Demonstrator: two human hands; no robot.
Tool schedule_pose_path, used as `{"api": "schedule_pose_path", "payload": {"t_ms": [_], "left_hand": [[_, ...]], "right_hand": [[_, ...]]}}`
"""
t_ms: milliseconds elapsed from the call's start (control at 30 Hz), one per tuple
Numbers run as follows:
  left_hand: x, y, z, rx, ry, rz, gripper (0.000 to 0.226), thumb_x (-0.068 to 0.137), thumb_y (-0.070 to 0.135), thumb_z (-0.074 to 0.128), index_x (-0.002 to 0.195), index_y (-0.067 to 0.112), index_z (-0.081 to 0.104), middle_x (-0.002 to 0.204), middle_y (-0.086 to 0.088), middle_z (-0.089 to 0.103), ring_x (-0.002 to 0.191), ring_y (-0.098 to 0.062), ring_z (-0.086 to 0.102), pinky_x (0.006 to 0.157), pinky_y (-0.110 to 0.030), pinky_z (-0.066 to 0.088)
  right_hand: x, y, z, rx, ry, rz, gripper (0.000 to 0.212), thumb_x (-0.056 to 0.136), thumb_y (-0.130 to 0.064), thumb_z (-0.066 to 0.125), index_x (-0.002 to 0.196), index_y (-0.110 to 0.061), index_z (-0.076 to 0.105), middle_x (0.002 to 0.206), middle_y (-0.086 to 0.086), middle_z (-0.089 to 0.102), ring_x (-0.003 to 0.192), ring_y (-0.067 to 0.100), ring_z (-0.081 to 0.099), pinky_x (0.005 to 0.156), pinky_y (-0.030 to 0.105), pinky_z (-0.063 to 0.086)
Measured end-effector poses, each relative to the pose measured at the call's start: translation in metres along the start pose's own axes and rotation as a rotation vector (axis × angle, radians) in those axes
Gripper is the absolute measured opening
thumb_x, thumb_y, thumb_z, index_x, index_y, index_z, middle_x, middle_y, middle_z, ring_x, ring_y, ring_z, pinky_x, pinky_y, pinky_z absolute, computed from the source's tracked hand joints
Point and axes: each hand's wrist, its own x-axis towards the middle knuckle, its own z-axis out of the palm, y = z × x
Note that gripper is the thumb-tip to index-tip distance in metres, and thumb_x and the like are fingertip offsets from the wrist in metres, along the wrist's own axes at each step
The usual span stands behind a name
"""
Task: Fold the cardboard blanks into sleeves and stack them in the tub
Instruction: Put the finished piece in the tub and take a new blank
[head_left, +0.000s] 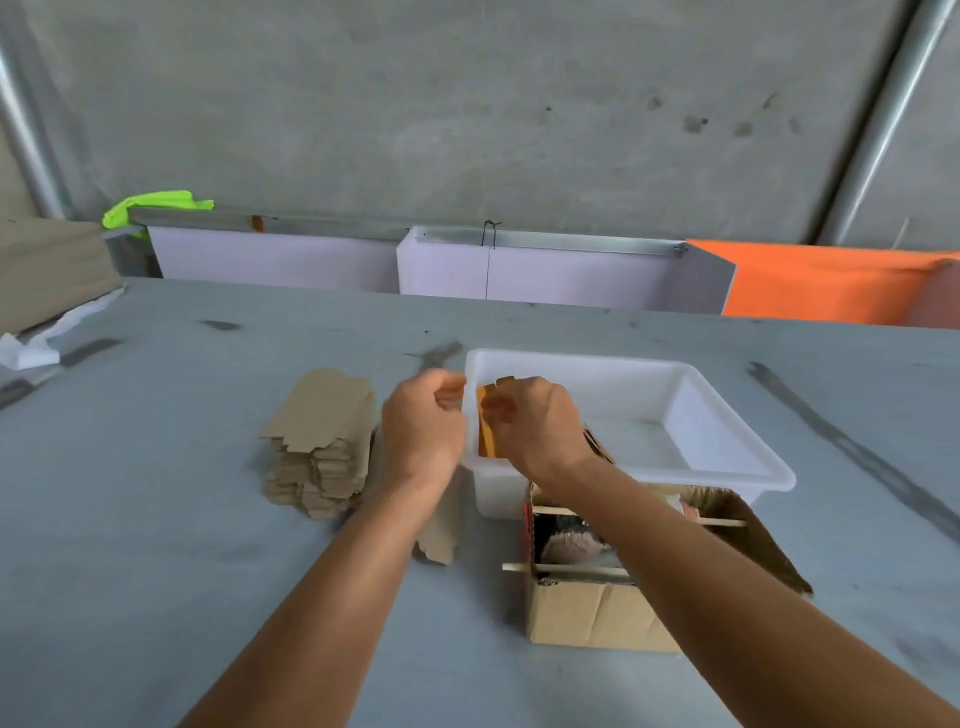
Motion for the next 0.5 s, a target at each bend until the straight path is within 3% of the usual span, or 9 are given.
{"api": "schedule_pose_path", "payload": {"t_ms": [67,200,367,433,500], "left_hand": [[0.007,-0.006,-0.019,-0.039,0.073,-0.026,0.045,0.073,-0.017,0.039,0.096,0.003,0.071,0.092,-0.011,0.072,0.088,-0.026,0.067,0.088,-0.034,0.052],[0.008,-0.019,-0.048,-0.058,0.148,-0.066,0.044,0.071,-0.016,0.037,0.088,0.006,0.071,0.079,-0.001,0.067,0.081,-0.023,0.066,0.084,-0.032,0.053],[-0.003,-0.027,-0.057,-0.095,0.146,-0.077,0.043,0.071,-0.016,0.037,0.087,0.005,0.071,0.075,0.002,0.064,0.075,-0.017,0.062,0.083,-0.030,0.052],[-0.008,-0.029,-0.058,-0.101,0.135,-0.101,0.044,0.072,-0.016,0.037,0.088,0.008,0.071,0.075,0.004,0.064,0.077,-0.015,0.063,0.082,-0.027,0.051],[-0.011,-0.032,-0.059,-0.096,0.127,-0.110,0.044,0.072,-0.016,0.038,0.088,0.008,0.071,0.074,0.007,0.063,0.077,-0.014,0.063,0.080,-0.024,0.048]], "right_hand": [[-0.016,-0.021,0.001,0.023,-0.042,-0.114,0.020,0.089,-0.015,0.055,0.098,-0.015,0.072,0.101,0.005,0.071,0.096,0.023,0.063,0.077,0.012,0.044],[-0.039,-0.055,0.027,-0.110,-0.223,-0.242,0.025,0.094,-0.020,0.052,0.114,-0.011,0.064,0.117,0.008,0.065,0.109,0.025,0.058,0.090,0.030,0.045],[-0.059,-0.068,0.070,-0.446,-0.374,-0.248,0.028,0.090,-0.010,0.057,0.117,-0.004,0.056,0.118,0.017,0.058,0.110,0.029,0.051,0.084,0.033,0.045],[-0.066,-0.065,0.080,-0.560,-0.374,-0.296,0.035,0.087,-0.001,0.058,0.122,0.002,0.052,0.120,0.022,0.055,0.112,0.032,0.051,0.081,0.033,0.045],[-0.070,-0.061,0.083,-0.603,-0.327,-0.361,0.029,0.088,0.001,0.053,0.117,0.003,0.052,0.115,0.022,0.056,0.107,0.032,0.053,0.072,0.031,0.041]]}}
